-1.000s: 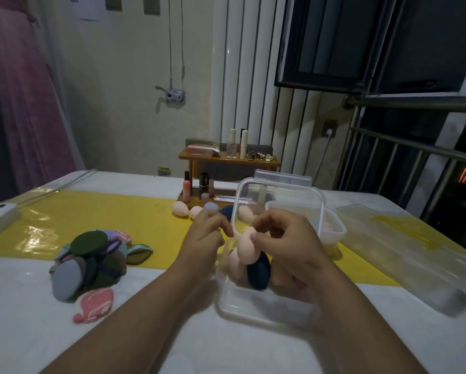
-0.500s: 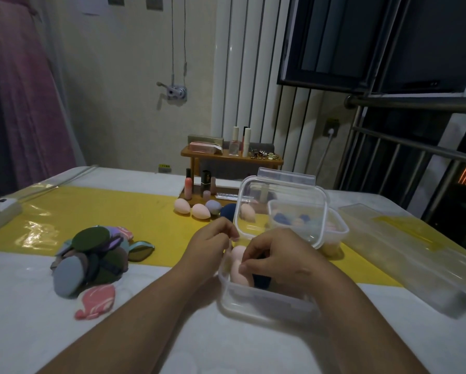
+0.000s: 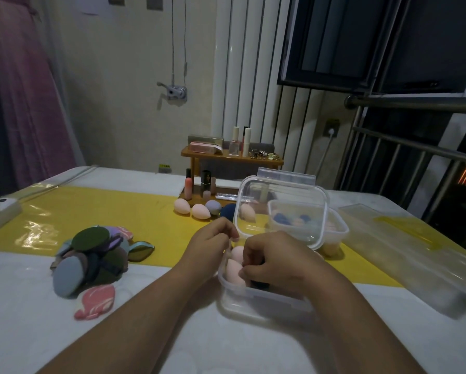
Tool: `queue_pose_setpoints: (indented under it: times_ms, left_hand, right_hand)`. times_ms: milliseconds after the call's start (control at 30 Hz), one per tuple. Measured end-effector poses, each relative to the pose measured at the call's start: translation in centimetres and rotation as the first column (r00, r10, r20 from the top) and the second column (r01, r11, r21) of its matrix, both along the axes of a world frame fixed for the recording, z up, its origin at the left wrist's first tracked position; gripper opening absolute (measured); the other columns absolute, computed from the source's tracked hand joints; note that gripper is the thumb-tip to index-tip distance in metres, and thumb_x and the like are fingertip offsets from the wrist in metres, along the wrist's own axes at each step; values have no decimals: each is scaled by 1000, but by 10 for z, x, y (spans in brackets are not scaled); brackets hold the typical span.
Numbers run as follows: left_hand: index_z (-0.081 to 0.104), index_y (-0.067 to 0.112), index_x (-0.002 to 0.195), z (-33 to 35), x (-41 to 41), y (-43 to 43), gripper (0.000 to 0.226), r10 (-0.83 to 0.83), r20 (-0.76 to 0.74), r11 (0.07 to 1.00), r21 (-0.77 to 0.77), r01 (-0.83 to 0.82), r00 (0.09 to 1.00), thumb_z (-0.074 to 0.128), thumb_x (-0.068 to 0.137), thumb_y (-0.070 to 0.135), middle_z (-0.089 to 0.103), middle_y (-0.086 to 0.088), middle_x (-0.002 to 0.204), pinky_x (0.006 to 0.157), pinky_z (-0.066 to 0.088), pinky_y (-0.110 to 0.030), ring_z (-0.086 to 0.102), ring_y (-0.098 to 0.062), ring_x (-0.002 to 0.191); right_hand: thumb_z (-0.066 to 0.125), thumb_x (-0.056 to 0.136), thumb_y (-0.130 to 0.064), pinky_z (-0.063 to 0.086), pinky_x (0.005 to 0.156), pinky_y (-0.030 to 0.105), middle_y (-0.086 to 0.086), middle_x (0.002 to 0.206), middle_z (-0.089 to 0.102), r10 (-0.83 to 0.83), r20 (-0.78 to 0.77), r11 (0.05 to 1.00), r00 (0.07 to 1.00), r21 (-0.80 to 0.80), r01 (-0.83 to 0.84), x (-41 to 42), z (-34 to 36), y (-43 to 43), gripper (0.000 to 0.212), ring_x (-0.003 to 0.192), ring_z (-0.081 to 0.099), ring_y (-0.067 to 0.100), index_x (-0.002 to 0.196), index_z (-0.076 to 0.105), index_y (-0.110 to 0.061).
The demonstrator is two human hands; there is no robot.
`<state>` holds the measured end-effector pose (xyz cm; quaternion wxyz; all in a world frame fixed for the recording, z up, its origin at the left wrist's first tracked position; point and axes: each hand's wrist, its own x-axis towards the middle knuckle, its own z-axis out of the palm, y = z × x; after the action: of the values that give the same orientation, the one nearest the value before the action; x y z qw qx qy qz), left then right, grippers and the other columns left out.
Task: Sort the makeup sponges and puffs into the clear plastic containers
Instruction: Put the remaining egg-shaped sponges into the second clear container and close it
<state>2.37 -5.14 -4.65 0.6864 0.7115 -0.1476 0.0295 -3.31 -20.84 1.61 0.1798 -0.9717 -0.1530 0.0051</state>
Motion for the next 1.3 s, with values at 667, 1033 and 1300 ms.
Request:
queue_pose_setpoints:
  times_ms: [667, 1033, 1300]
  left_hand:
    - [60, 16, 75, -1, -2, 2, 18, -16, -56, 1000, -7, 16, 998, 47, 63, 13, 56, 3, 70, 71, 39, -47, 49, -29, 79]
    - [52, 21, 118, 7, 31, 9, 35, 429, 32, 828, 385, -408, 903, 53, 86, 6, 54, -5, 115, 72, 48, -37, 56, -24, 97]
    - [48, 34, 133, -4, 70, 26, 51, 451, 239, 599, 634, -490, 860, 52, 92, 3, 53, -8, 120, 75, 41, -32, 44, -19, 95]
  right_hand:
    - [64, 86, -34, 49, 78, 34, -11, 89, 60, -109, 222, 982, 969, 176, 71, 8, -2, -10, 9, 85, 55, 10, 81, 71, -32]
    - [60, 81, -25, 49, 81, 33, -11, 95, 57, -271, 206, 960, 940, 133, 247, 10, -4, -7, 14, 94, 53, 15, 83, 74, -30]
    - [57, 81, -20, 46, 73, 30, -11, 92, 53, -260, 162, 960, 952, 150, 236, 9, -3, -7, 14, 87, 53, 13, 77, 64, -30]
